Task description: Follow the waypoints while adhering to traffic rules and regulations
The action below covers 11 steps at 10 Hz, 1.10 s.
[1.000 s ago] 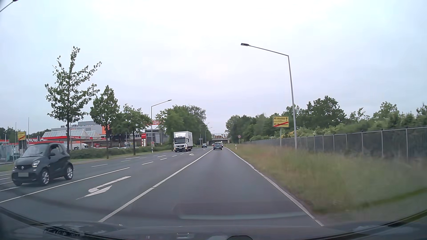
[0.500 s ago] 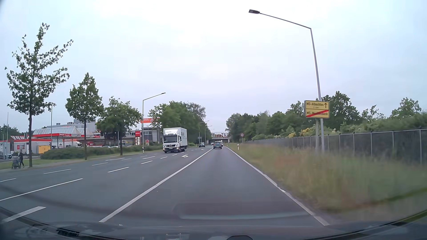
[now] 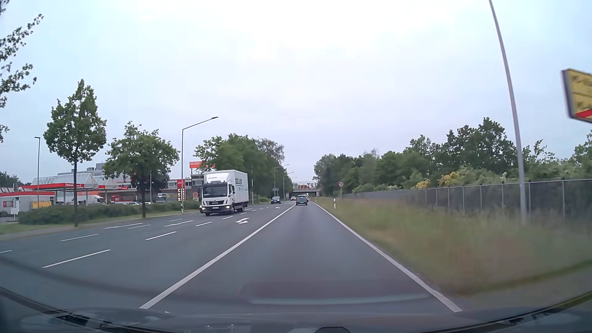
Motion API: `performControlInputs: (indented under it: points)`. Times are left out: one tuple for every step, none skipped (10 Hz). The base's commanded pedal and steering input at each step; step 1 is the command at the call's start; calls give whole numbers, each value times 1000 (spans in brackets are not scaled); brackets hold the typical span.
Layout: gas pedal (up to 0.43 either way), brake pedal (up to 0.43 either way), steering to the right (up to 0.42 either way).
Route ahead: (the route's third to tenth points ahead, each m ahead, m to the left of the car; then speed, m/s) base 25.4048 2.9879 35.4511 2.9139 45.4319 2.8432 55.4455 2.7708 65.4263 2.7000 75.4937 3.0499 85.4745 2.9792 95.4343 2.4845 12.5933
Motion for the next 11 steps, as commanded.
performControlInputs:
  points:
    - [228,0,-3]
    - [228,0,-2]
    - [228,0,-2]
    - [228,0,-3]
    - [228,0,-3]
    - [228,0,-3]
    - [228,0,-3]
    - [228,0,-3]
    - [228,0,-3]
    - [228,0,-3]
    - [228,0,-3]
